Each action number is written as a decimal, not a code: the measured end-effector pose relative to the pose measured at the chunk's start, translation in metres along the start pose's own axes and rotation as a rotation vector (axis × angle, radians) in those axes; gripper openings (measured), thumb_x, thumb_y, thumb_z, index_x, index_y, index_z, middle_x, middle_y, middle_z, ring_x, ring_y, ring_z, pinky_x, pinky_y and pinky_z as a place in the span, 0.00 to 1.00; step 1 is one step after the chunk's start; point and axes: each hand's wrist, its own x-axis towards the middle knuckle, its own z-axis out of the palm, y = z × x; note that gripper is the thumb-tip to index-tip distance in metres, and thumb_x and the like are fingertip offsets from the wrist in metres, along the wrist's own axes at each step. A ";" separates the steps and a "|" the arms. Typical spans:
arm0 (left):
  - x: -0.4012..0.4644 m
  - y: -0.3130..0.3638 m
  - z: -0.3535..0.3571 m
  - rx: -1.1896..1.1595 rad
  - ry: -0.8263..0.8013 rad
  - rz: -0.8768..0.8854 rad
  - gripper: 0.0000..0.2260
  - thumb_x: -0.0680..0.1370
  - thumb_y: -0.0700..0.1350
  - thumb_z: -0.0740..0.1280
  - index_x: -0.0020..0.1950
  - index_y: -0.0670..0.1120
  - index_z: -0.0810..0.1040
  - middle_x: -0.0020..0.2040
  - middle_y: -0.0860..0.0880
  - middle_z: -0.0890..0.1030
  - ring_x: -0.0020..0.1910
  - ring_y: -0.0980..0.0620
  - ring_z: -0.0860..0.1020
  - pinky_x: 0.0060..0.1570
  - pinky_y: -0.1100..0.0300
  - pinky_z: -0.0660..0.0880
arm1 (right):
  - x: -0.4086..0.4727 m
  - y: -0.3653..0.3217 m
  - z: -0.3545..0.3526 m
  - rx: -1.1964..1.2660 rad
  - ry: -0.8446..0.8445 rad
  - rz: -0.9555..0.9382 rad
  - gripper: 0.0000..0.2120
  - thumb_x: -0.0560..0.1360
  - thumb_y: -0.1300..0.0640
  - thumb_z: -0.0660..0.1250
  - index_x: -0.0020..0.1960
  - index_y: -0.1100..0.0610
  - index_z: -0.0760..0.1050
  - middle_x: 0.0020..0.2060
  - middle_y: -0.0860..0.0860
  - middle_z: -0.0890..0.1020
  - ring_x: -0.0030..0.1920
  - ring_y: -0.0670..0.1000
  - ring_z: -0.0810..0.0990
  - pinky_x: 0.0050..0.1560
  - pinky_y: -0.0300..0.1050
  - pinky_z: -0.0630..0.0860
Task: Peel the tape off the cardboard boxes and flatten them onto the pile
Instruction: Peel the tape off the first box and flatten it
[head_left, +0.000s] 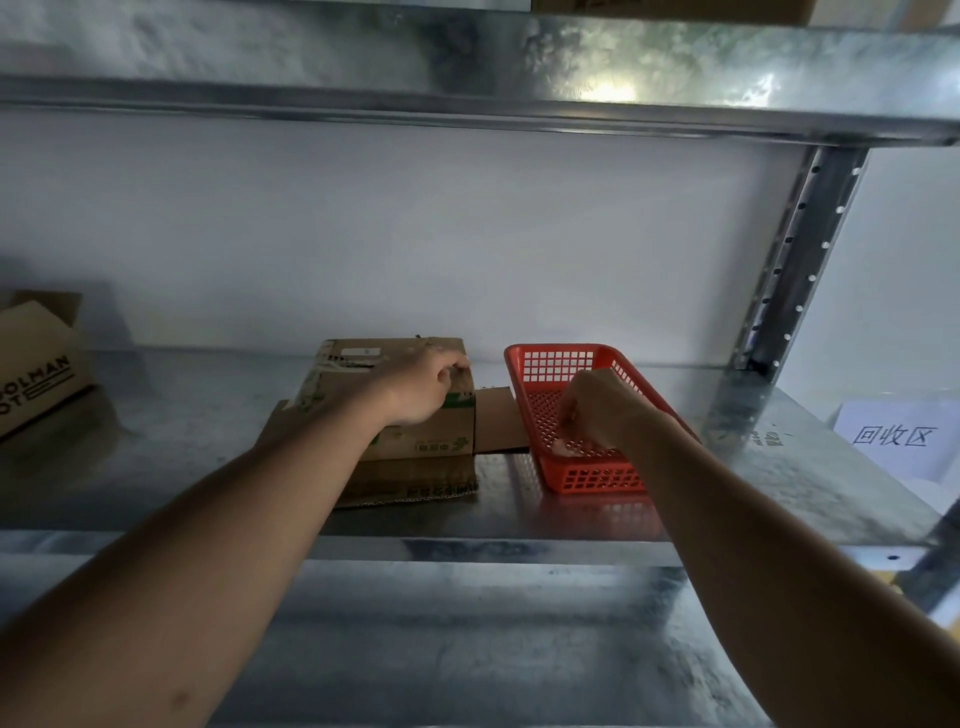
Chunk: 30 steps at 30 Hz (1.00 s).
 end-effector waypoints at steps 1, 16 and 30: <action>0.000 0.000 0.000 -0.001 -0.001 0.001 0.18 0.88 0.46 0.53 0.76 0.57 0.72 0.79 0.47 0.69 0.36 0.58 0.74 0.33 0.61 0.67 | 0.001 0.000 0.001 0.013 0.024 0.004 0.05 0.78 0.62 0.73 0.53 0.59 0.85 0.46 0.53 0.84 0.41 0.49 0.84 0.45 0.43 0.83; -0.008 0.004 -0.017 0.135 -0.066 0.034 0.18 0.88 0.48 0.55 0.76 0.59 0.71 0.62 0.51 0.79 0.49 0.51 0.80 0.46 0.54 0.78 | 0.003 -0.056 -0.015 0.382 0.263 -0.320 0.17 0.81 0.42 0.65 0.63 0.51 0.81 0.55 0.46 0.82 0.46 0.40 0.79 0.40 0.35 0.71; -0.038 -0.066 -0.066 0.136 -0.163 -0.041 0.15 0.86 0.58 0.57 0.72 0.68 0.74 0.73 0.54 0.75 0.65 0.49 0.76 0.66 0.46 0.74 | 0.015 -0.121 0.000 0.197 0.272 -0.272 0.12 0.79 0.60 0.72 0.62 0.52 0.84 0.54 0.50 0.78 0.50 0.52 0.79 0.45 0.42 0.81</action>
